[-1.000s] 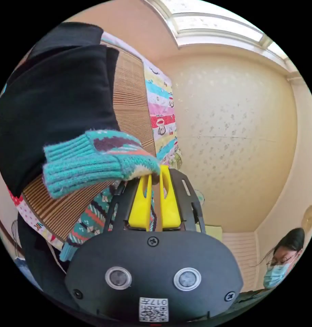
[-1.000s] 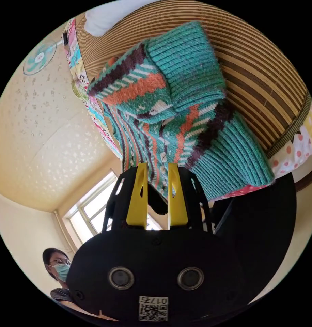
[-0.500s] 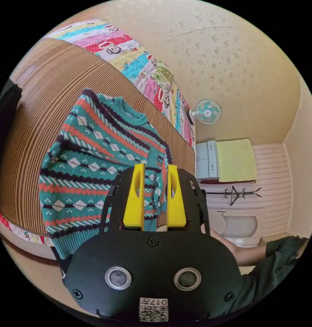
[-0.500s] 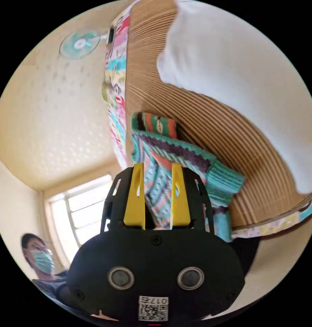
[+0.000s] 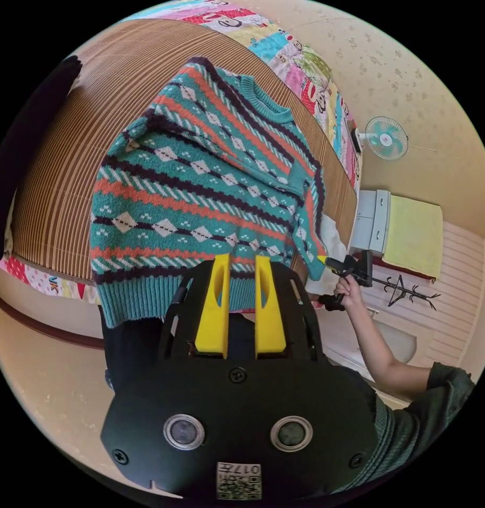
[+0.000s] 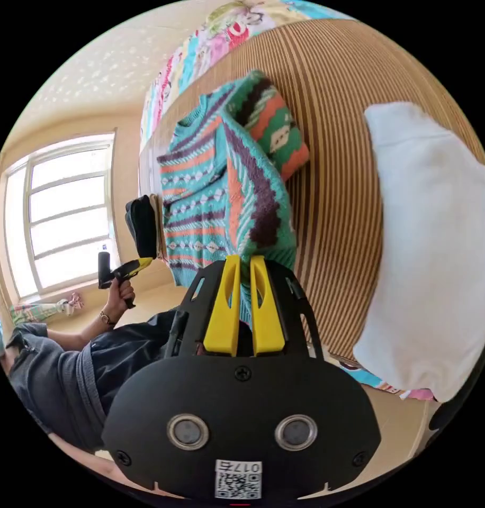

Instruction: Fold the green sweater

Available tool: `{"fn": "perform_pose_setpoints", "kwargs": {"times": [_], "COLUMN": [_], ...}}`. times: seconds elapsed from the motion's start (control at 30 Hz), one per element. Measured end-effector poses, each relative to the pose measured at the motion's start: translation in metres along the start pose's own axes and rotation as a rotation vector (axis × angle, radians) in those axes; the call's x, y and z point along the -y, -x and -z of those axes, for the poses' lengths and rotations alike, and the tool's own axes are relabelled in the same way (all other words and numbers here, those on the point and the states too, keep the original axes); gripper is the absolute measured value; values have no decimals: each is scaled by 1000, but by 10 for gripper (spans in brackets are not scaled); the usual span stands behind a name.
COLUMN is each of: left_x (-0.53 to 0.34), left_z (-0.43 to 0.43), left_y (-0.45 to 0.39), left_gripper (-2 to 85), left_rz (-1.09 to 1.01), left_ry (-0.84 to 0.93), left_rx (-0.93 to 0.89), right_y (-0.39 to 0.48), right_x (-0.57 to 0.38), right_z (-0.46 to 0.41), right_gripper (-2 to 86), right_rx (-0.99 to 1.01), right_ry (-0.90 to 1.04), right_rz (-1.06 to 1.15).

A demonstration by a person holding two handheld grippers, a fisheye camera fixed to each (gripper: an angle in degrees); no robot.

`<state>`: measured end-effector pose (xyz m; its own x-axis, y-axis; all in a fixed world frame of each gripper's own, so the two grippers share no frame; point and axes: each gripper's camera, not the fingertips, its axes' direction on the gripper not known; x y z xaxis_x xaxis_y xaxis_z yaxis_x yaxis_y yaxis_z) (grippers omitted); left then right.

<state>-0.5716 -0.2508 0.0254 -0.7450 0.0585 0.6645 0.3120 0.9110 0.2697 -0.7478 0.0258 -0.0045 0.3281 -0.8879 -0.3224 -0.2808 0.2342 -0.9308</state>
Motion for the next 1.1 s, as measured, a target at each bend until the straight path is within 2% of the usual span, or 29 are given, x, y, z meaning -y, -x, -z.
{"fn": "perform_pose_setpoints", "kwargs": {"times": [0.03, 0.1, 0.17, 0.2, 0.23, 0.27, 0.47, 0.57, 0.67, 0.83, 0.9, 0.97, 1.1], "left_x": [-3, -8, -11, -12, -13, -12, 1, 13, 25, 52, 60, 67, 91], "left_z": [1, 4, 8, 11, 14, 15, 24, 20, 12, -20, -29, -34, -35], "left_y": [3, 8, 11, 14, 16, 18, 27, 30, 30, 47, 55, 61, 78], "left_gripper": [77, 77, 77, 77, 77, 76, 76, 76, 76, 76, 76, 75, 73], "left_rz": [18, 42, 51, 54, 58, 62, 106, 116, 99, 113, 114, 98, 55], "left_ry": [2, -1, -8, -12, -15, -17, -62, -53, -39, 0, 6, 0, -16], "left_rx": [-17, -35, -38, -32, -28, -27, -56, -64, -47, -46, -50, -40, -17], "right_y": [4, -7, -44, -52, -65, -77, -115, -119, -124, -121, -105, -84, -94], "right_x": [-17, -48, -102, -119, -152, -182, -235, -229, -209, -187, -186, -194, -186], "right_z": [36, 95, 160, 171, 187, 190, 80, 45, 28, 32, 42, 55, 58], "right_gripper": [44, 50, 65, 70, 74, 80, 113, 127, 137, 128, 119, 113, 115], "right_rx": [-7, -73, -223, -254, -277, -220, 320, 501, 590, 514, 436, 379, 373], "right_ry": [-72, -227, -464, -528, -645, -724, -725, -826, -888, -832, -815, -882, -910], "right_rz": [32, -58, -346, -410, -546, -652, -735, -737, -769, -897, -860, -802, -796]}}
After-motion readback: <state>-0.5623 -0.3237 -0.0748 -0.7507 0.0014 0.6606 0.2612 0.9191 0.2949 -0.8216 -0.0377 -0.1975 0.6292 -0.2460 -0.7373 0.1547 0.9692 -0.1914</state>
